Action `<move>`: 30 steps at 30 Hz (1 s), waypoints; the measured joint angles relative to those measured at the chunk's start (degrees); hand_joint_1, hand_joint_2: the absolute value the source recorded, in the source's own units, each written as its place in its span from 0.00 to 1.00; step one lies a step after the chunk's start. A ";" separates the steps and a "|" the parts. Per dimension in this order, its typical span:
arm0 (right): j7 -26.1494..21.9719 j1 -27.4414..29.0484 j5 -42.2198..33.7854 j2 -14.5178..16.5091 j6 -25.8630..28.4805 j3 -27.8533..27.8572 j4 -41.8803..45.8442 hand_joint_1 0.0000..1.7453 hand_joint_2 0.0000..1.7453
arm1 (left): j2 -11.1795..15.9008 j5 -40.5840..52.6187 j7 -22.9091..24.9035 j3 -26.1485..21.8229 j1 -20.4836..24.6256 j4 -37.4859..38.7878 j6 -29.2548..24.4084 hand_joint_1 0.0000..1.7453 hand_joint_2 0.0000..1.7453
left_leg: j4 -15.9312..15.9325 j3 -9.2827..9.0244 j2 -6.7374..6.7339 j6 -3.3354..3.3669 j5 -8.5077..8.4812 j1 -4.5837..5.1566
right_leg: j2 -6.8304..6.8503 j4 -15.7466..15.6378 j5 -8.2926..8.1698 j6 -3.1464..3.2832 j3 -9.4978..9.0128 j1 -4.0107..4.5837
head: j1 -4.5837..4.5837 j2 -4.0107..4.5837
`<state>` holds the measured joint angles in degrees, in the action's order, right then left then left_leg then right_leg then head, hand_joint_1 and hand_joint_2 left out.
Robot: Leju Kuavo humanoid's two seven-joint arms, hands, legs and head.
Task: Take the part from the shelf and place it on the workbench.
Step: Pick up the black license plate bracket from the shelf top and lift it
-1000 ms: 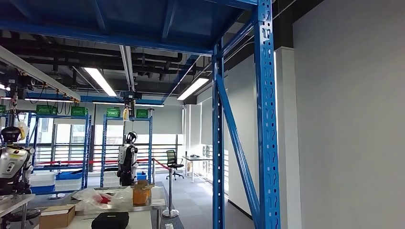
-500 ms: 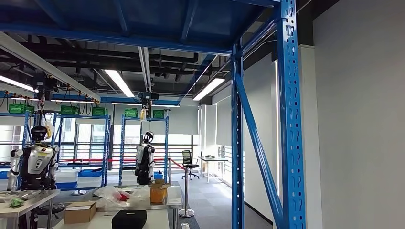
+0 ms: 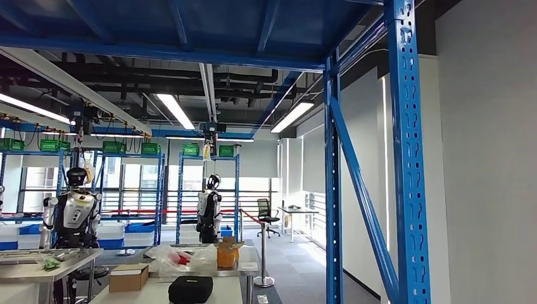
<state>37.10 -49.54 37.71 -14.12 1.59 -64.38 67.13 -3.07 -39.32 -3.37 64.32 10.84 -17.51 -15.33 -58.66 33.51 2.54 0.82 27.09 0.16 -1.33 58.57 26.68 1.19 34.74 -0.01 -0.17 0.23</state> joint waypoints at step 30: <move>2.15 0.41 10.49 -2.59 -0.85 10.28 -0.51 0.00 0.00 | 0.05 0.98 0.59 -0.73 -0.14 0.00 -0.32 0.00 0.00 | 0.96 -0.59 0.00 -0.79 -0.28 0.00 | -0.02 -0.05 0.02 0.48 -0.20 0.00 | 0.23 0.01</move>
<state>39.26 -49.13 48.20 -16.70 0.74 -54.10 66.61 -3.02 -38.34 -2.78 63.59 10.70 -17.51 -15.65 -57.70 32.92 2.54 0.02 26.80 0.17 -1.35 58.51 26.70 1.67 34.55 0.00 0.06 0.24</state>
